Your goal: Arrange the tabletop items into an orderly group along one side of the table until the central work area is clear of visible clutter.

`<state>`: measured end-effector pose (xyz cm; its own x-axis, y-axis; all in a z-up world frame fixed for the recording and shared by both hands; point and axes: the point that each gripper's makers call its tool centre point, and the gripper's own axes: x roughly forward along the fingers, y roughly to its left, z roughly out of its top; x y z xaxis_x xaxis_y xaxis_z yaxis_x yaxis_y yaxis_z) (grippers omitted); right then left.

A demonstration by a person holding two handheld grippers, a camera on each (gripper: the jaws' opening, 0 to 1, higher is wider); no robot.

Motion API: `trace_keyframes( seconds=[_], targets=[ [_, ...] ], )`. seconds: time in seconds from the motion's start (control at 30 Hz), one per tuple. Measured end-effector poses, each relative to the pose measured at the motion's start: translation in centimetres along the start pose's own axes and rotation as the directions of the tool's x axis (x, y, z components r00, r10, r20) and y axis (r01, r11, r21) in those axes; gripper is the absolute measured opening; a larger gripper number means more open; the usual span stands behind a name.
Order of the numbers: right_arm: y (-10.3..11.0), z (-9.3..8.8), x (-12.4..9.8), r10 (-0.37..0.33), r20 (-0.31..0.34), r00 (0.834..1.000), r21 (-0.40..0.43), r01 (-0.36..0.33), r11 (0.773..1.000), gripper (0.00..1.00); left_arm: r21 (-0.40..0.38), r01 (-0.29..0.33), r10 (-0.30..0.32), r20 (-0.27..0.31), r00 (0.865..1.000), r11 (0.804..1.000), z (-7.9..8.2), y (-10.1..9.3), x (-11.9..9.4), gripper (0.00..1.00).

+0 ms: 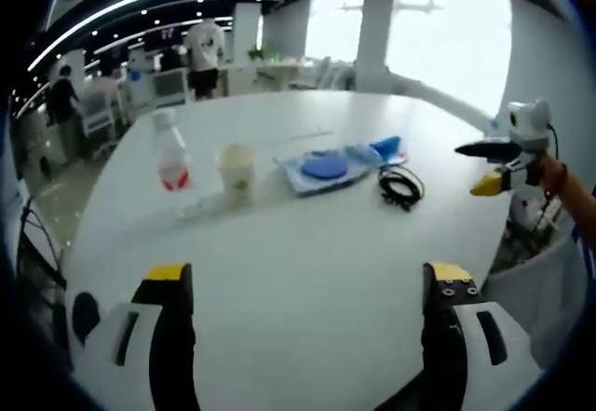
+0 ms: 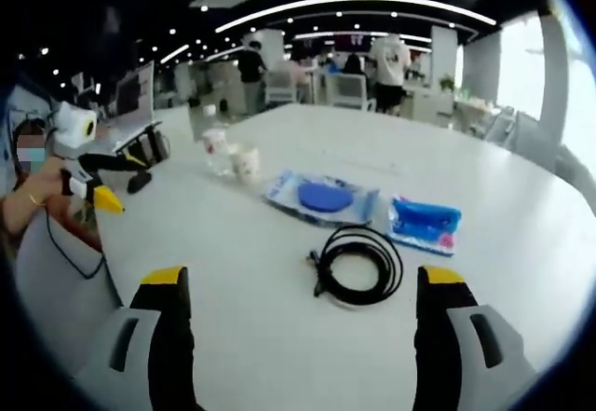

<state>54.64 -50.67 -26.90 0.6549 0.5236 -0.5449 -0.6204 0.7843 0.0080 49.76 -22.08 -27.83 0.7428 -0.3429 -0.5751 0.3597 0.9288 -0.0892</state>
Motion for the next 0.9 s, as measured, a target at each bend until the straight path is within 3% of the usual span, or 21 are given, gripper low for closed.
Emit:
trace_keyframes(
  seconds=[0.3,0.9],
  targets=[
    [0.3,-1.7,-2.1,-0.014,-0.018,1.0,0.017,0.014,1.0,0.99,-0.01,-0.01,0.01,0.001,1.0,1.0,-0.4,-0.2,-0.9,0.99],
    [1.0,-3.4,-3.8,-0.023,-0.056,0.998,0.029,0.025,0.999,0.99,-0.015,-0.018,0.018,-0.008,1.0,1.0,-1.8,-0.3,-2.3,0.99]
  ],
)
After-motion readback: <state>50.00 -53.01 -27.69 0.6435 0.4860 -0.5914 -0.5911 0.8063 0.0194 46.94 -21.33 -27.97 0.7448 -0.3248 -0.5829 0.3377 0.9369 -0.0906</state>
